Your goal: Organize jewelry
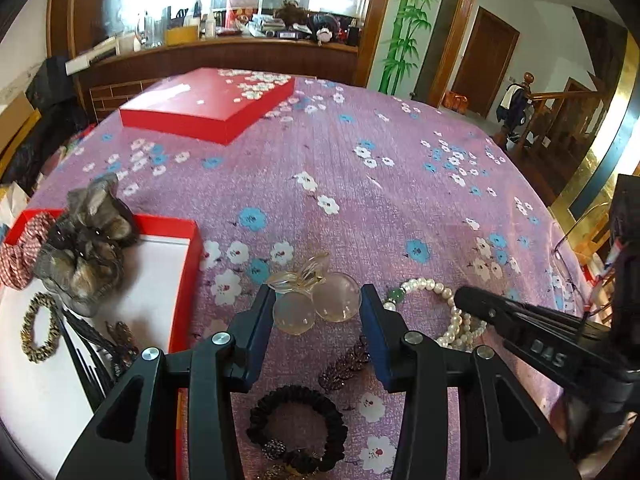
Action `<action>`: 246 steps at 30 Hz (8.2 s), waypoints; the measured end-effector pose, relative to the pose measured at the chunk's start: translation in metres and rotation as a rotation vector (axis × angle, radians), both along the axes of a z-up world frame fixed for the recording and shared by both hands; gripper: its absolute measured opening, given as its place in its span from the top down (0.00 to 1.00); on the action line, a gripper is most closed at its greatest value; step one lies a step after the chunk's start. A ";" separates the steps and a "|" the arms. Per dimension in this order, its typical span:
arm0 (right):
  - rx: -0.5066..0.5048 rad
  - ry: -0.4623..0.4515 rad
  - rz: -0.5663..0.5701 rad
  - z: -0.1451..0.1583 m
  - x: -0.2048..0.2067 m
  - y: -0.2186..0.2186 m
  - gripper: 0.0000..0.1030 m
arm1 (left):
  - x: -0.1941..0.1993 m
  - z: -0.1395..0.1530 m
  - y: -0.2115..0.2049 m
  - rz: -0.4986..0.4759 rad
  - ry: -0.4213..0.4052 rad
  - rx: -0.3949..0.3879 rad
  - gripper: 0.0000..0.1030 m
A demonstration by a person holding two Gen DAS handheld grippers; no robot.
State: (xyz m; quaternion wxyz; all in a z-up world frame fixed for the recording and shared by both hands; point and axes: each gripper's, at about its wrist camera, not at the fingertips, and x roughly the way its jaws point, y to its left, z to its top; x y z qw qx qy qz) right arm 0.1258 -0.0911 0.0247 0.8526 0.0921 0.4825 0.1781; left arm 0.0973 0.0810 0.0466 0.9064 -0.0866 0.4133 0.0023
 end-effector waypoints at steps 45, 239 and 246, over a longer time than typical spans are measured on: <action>0.063 -0.110 -0.044 0.031 -0.017 -0.012 0.91 | 0.024 -0.027 0.006 0.019 0.087 0.025 0.90; 0.114 -0.156 0.379 0.020 -0.108 0.247 0.89 | -0.136 -0.009 0.269 0.559 -0.124 -0.042 0.73; 0.111 -0.148 0.363 0.017 -0.106 0.246 0.89 | -0.138 -0.006 0.266 0.568 -0.136 -0.017 0.73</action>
